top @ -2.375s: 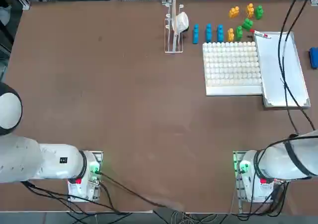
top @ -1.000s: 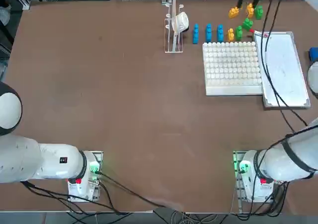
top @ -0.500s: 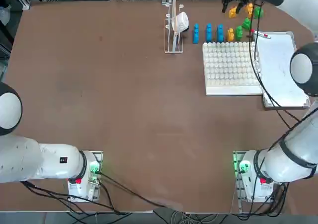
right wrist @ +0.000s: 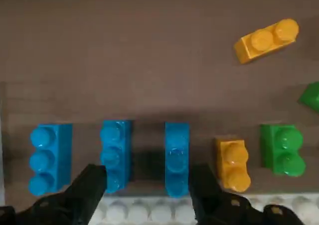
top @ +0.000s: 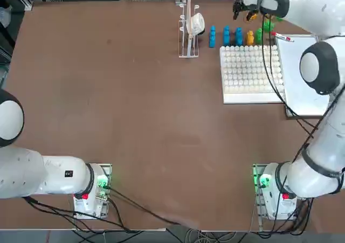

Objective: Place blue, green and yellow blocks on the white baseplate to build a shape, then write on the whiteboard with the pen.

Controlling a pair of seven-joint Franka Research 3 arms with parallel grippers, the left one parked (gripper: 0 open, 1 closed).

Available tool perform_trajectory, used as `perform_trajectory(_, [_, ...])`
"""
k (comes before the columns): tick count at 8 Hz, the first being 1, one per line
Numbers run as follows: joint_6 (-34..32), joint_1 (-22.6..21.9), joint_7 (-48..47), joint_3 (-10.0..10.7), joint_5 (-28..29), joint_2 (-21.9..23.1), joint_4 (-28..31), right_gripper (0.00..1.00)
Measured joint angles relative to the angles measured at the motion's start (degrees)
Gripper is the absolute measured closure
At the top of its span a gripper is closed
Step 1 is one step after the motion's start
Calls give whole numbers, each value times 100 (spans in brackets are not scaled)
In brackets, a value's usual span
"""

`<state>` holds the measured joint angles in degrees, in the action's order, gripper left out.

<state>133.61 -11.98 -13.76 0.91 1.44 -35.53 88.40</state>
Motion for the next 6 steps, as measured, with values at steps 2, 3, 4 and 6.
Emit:
perform_trajectory(2, [695,-28,1,-3,0,-334,196,0])
perform_trajectory(3, [909,-25,5,-1,0,-405,324,0])
perform_trajectory(4, [1094,-21,50,5,-4,-413,484,0])
perform_trajectory(6, [1225,4,141,28,-5,-394,635,0])
